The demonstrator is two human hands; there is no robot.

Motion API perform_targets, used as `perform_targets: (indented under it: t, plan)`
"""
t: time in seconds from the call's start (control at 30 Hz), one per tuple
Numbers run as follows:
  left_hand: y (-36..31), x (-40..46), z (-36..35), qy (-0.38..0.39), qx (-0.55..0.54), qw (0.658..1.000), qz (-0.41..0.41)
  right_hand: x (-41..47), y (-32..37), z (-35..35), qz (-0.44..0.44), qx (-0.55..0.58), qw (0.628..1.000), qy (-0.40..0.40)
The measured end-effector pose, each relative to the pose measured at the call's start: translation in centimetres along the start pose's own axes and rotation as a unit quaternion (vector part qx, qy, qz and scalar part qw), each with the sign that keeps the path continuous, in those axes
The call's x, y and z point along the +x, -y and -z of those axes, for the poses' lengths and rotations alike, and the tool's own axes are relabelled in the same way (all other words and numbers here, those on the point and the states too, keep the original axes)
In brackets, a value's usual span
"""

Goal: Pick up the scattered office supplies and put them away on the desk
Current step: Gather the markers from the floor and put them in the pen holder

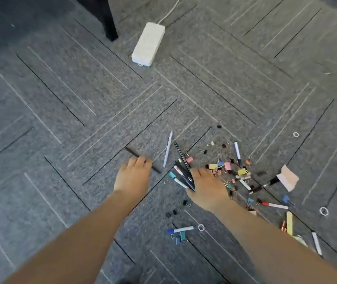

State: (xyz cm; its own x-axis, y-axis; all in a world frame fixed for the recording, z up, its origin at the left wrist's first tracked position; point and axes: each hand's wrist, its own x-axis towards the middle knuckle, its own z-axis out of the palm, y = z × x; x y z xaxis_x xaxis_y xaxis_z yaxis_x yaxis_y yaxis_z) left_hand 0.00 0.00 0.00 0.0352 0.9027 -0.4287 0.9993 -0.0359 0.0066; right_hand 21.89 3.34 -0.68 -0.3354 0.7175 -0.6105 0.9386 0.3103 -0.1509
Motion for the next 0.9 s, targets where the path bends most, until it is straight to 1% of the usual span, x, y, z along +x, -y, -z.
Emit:
perform_targets:
  t: [0.03, 0.1, 0.17, 0.23, 0.3, 0.37, 0.4, 0.47, 0.53, 0.57, 0.6, 0.67, 0.7, 0.77, 0.9]
  plan:
    - [0.0, 1.4, -1.5, 0.006, 0.020, 1.000, -0.005, 1.4, 0.0, -1.4, 0.011, -0.020, 1.000, 0.001]
    - [0.2, 4.0, -4.7, -0.004, 0.055, 0.998, -0.015, 4.1, -0.3, -3.8, 0.020, -0.051, 0.998, -0.025]
    - [0.1, 5.9, -6.9, 0.016, 0.089, 0.995, -0.034, 5.8, -0.2, -5.5, 0.011, -0.069, 0.997, -0.038]
    - [-0.1, 6.8, -8.7, 0.012, 0.124, 0.991, -0.044, 6.6, -0.2, -6.9, 0.001, -0.088, 0.994, -0.060]
    - [-0.1, 7.3, -9.9, -0.007, 0.120, 0.992, -0.048, 7.0, -0.1, -7.4, -0.003, -0.093, 0.992, -0.085]
    - [-0.1, 7.0, -10.8, -0.011, 0.110, 0.992, -0.053, 7.2, 0.2, -8.0, -0.009, -0.089, 0.992, -0.087]
    - [-0.2, 6.6, -11.0, 0.003, 0.101, 0.994, -0.047, 7.1, 0.3, -8.3, -0.013, -0.088, 0.992, -0.085]
    - [-0.6, 5.5, -10.7, 0.019, 0.042, 0.999, 0.003, 6.8, 0.4, -8.8, -0.021, -0.090, 0.992, -0.090]
    - [-1.3, 5.2, -9.8, 0.010, -0.074, 0.992, 0.104, 6.4, 0.2, -8.5, -0.018, -0.067, 0.993, -0.098]
    - [-1.6, 5.6, -9.3, -0.008, -0.132, 0.981, 0.144, 6.2, 0.0, -8.1, -0.014, -0.035, 0.993, -0.111]
    - [-2.0, 6.4, -8.9, -0.033, -0.181, 0.968, 0.168, 6.2, -0.3, -7.7, -0.018, 0.007, 0.992, -0.128]
    - [-2.9, 8.4, -8.1, -0.061, -0.242, 0.952, 0.176, 6.7, -1.2, -6.5, -0.057, 0.117, 0.978, -0.163]
    - [-3.5, 9.5, -7.6, -0.062, -0.257, 0.948, 0.176, 7.2, -1.8, -5.9, -0.087, 0.164, 0.967, -0.177]
    - [-4.7, 11.5, -6.9, -0.050, -0.263, 0.947, 0.178, 8.6, -2.8, -4.8, -0.125, 0.201, 0.955, -0.177]
    - [-6.0, 14.2, -7.3, -0.010, -0.220, 0.954, 0.203, 10.8, -2.7, -3.4, -0.117, 0.180, 0.967, -0.139]
